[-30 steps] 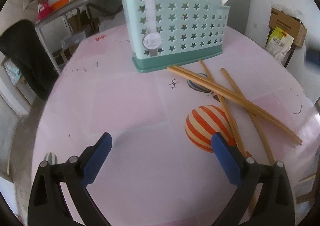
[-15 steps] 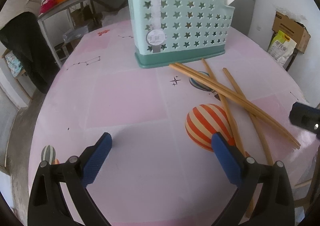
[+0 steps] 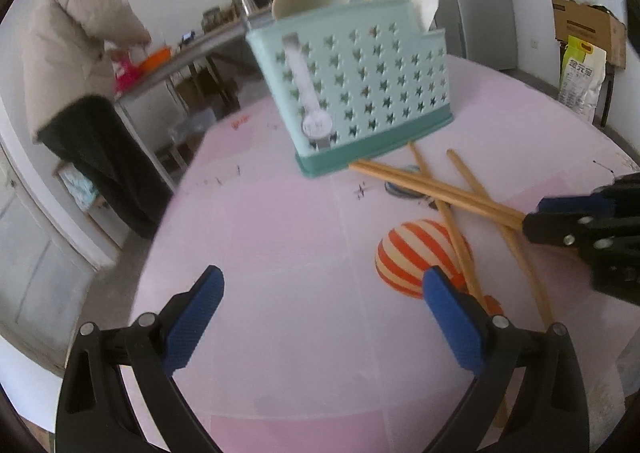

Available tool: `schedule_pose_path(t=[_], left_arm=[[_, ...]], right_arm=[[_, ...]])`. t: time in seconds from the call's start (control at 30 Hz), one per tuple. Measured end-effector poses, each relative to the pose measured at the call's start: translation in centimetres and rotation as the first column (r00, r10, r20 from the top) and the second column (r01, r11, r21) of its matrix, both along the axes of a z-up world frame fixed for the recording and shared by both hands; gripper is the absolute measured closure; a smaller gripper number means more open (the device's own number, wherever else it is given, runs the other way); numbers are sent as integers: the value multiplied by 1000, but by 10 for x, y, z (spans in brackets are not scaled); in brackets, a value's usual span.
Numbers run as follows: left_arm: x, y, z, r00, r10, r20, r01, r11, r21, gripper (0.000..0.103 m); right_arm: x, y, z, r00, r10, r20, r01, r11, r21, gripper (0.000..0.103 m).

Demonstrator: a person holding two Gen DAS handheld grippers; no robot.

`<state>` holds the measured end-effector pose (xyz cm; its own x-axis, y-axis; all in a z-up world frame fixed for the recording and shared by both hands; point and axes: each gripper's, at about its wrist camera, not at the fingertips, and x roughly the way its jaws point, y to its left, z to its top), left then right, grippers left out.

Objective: Organize utensils

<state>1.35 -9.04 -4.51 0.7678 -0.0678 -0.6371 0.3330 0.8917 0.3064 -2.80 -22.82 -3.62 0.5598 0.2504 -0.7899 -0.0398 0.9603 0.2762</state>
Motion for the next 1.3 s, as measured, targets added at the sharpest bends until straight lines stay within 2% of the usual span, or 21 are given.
schedule_pose_path(t=[0.17,0.3,0.4,0.47,0.67,0.73,0.9,1.0,1.07,1.1,1.3], left_arm=[[-7,-4,6,999,-43,-3,43,999,-32,6],[-8,-9,12,993,-112,-44,107,989,-101,8],[-6,-13,14,989,-139,-56,131,983,-125,19],[0,-17,13,984,-156,-86,141,978,-152,31],[21,-25,0,951,-181,-251,120,963,-242,57],[26,-27,-3,940,-177,-292,97,959,-268,61],[31,-30,-5,943,-152,-296,68,959,-274,72],[33,-29,-6,951,-138,-278,62,962,-266,81],[36,-25,-6,954,-131,-268,59,963,-263,93],[36,-24,-6,956,-127,-264,56,964,-262,96],[41,-13,-6,954,-128,-272,51,961,-272,97]], right_arm=[[-6,-3,-1,1000,-21,3,21,1000,-5,91],[-14,-13,-1,997,-71,-8,71,997,-2,92],[-21,-26,-2,992,-125,-21,125,992,10,92],[-25,-34,-2,987,-157,-30,157,987,13,92],[-37,-51,-2,973,-228,-43,230,972,42,92],[-39,-52,-3,971,-237,-43,239,970,51,92],[-38,-52,-5,968,-246,-48,249,966,69,92],[-38,-53,-5,967,-252,-49,255,964,81,92],[-36,-53,-6,966,-253,-53,257,962,88,92],[-36,-53,-6,965,-254,-58,259,961,94,92],[-34,-59,-3,967,-246,-68,253,959,128,88]])
